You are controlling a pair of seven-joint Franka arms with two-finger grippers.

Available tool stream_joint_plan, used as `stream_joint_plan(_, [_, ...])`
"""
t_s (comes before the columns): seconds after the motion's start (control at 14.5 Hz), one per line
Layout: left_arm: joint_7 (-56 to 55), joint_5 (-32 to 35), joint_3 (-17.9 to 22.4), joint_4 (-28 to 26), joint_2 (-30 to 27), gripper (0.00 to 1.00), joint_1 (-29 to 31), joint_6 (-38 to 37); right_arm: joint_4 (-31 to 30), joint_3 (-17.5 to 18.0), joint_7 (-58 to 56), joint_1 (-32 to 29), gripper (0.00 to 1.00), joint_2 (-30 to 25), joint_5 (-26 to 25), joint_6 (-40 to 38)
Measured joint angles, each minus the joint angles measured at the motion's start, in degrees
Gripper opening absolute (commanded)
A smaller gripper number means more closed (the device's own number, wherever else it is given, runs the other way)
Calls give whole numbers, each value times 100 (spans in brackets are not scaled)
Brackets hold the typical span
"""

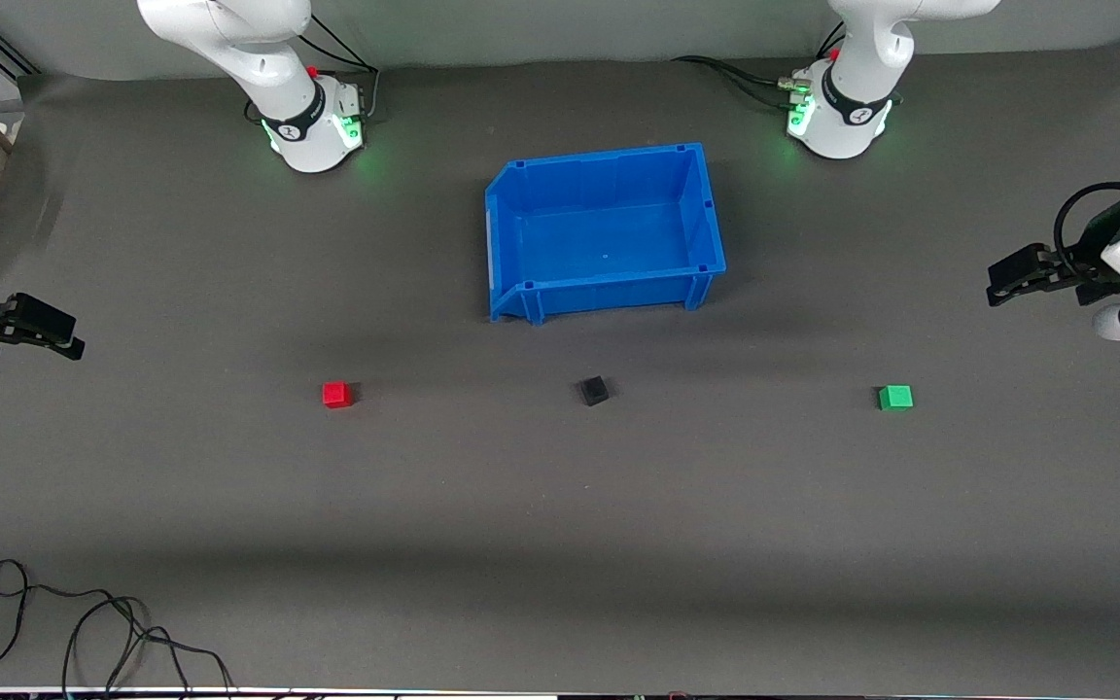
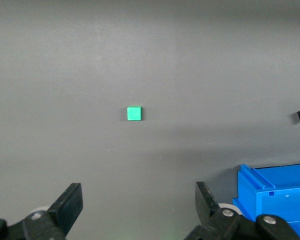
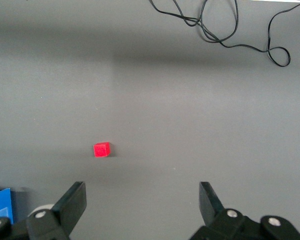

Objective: Attach green and red cubes to black cube

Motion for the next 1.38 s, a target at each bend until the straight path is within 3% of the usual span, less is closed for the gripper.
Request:
stream_joint_plan(0.76, [-68,-1,29,0,0,100,11,-138,-5,48,-170,179,100,156,9,-197])
stream_joint_plan(0.9, [-259,-26,65,0,0,100,71,-212,18,49,-189,191,100,156,192,-471])
stream_joint_plan(1.1, [-1465,-251,92,-2,19,100,316,-239,87,24,-45,188,100,144,392,-941])
stream_joint_plan(1.38, [-3499,-964,108,-58,96,100,636,-348,104,11,309,188,100,142,341,-1002])
